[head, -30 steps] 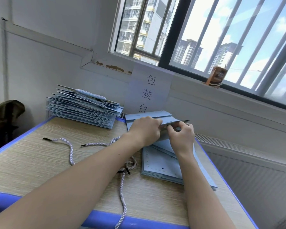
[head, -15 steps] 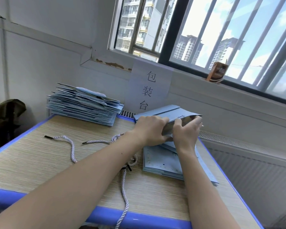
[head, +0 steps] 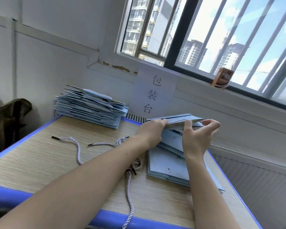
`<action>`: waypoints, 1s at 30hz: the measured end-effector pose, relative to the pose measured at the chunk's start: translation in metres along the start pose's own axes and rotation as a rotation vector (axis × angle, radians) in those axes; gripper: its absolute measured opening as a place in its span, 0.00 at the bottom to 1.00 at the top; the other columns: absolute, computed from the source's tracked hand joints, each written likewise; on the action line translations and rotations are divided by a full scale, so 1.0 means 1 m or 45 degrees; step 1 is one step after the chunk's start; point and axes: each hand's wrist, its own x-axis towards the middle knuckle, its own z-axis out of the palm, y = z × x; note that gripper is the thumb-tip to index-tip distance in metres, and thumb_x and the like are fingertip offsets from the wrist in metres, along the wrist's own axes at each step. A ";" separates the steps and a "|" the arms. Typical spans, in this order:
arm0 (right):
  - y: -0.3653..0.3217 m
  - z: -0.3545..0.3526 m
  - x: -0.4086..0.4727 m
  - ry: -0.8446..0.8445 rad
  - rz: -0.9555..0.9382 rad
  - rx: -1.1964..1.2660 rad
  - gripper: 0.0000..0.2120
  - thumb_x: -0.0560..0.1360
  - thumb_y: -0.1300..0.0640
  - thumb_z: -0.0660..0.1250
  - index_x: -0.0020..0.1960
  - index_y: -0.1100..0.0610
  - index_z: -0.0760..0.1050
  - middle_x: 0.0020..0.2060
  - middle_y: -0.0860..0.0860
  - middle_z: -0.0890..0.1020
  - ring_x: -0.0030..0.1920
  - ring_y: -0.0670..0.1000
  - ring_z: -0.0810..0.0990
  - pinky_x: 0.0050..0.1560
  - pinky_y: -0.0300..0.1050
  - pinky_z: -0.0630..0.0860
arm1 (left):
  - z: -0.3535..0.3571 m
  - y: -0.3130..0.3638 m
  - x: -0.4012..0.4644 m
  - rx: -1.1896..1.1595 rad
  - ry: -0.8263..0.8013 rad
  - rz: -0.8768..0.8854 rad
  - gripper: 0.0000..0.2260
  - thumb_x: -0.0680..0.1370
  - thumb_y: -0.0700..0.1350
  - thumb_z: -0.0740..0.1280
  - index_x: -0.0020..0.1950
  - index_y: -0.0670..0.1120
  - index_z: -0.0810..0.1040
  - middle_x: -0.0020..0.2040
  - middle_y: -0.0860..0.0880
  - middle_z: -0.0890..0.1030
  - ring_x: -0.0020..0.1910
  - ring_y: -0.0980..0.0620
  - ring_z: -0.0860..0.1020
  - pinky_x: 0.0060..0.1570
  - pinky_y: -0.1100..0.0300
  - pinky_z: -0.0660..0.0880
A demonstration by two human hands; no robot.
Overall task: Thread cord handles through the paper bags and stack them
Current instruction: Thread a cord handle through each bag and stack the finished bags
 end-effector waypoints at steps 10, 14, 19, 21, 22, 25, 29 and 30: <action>0.000 0.004 0.001 -0.211 0.214 0.480 0.14 0.80 0.60 0.61 0.64 0.54 0.63 0.57 0.53 0.78 0.38 0.55 0.87 0.49 0.50 0.82 | -0.003 -0.003 0.006 -0.217 0.215 -0.039 0.21 0.80 0.36 0.60 0.72 0.52 0.69 0.57 0.46 0.81 0.52 0.41 0.78 0.51 0.47 0.76; 0.005 0.007 0.002 -0.335 0.185 0.333 0.06 0.79 0.63 0.61 0.55 0.60 0.74 0.46 0.55 0.84 0.36 0.54 0.87 0.50 0.58 0.83 | -0.003 -0.002 0.006 -0.242 0.223 0.002 0.15 0.82 0.44 0.62 0.68 0.55 0.72 0.53 0.48 0.83 0.49 0.43 0.79 0.49 0.47 0.77; 0.008 0.009 -0.001 -0.471 0.147 0.238 0.05 0.81 0.62 0.62 0.52 0.61 0.76 0.43 0.56 0.86 0.32 0.56 0.86 0.42 0.53 0.84 | -0.005 0.000 0.006 -0.284 0.242 0.009 0.12 0.83 0.53 0.61 0.65 0.56 0.75 0.48 0.49 0.84 0.47 0.43 0.79 0.47 0.50 0.76; 0.008 0.009 0.000 -0.463 0.161 0.258 0.06 0.82 0.61 0.61 0.53 0.62 0.75 0.44 0.57 0.85 0.31 0.57 0.85 0.39 0.52 0.84 | -0.006 -0.001 0.006 -0.281 0.276 -0.010 0.11 0.83 0.52 0.61 0.64 0.56 0.75 0.47 0.50 0.83 0.47 0.43 0.79 0.45 0.51 0.74; 0.008 0.008 0.001 -0.455 0.161 0.269 0.06 0.83 0.60 0.60 0.54 0.62 0.75 0.44 0.58 0.85 0.31 0.58 0.85 0.38 0.52 0.84 | -0.007 -0.001 0.006 -0.278 0.286 -0.020 0.10 0.83 0.52 0.60 0.64 0.56 0.75 0.47 0.49 0.83 0.47 0.43 0.79 0.44 0.52 0.73; 0.010 0.009 0.002 -0.429 0.142 0.281 0.06 0.83 0.59 0.60 0.52 0.60 0.75 0.42 0.57 0.84 0.30 0.59 0.84 0.37 0.53 0.83 | -0.009 0.001 0.005 -0.244 0.254 -0.042 0.10 0.83 0.51 0.60 0.64 0.57 0.75 0.47 0.50 0.83 0.46 0.44 0.78 0.46 0.52 0.73; 0.011 0.008 0.003 -0.405 0.145 0.261 0.06 0.82 0.60 0.61 0.51 0.61 0.75 0.41 0.57 0.84 0.29 0.58 0.84 0.34 0.52 0.82 | -0.010 0.003 0.004 -0.227 0.175 -0.016 0.11 0.81 0.52 0.65 0.63 0.56 0.76 0.46 0.52 0.83 0.47 0.46 0.79 0.45 0.53 0.74; 0.011 0.007 0.004 -0.389 0.161 0.239 0.06 0.82 0.60 0.61 0.50 0.61 0.75 0.41 0.57 0.85 0.28 0.57 0.83 0.32 0.51 0.82 | -0.010 0.002 0.004 -0.262 0.151 -0.010 0.11 0.79 0.53 0.68 0.62 0.56 0.77 0.48 0.52 0.83 0.49 0.46 0.80 0.47 0.53 0.76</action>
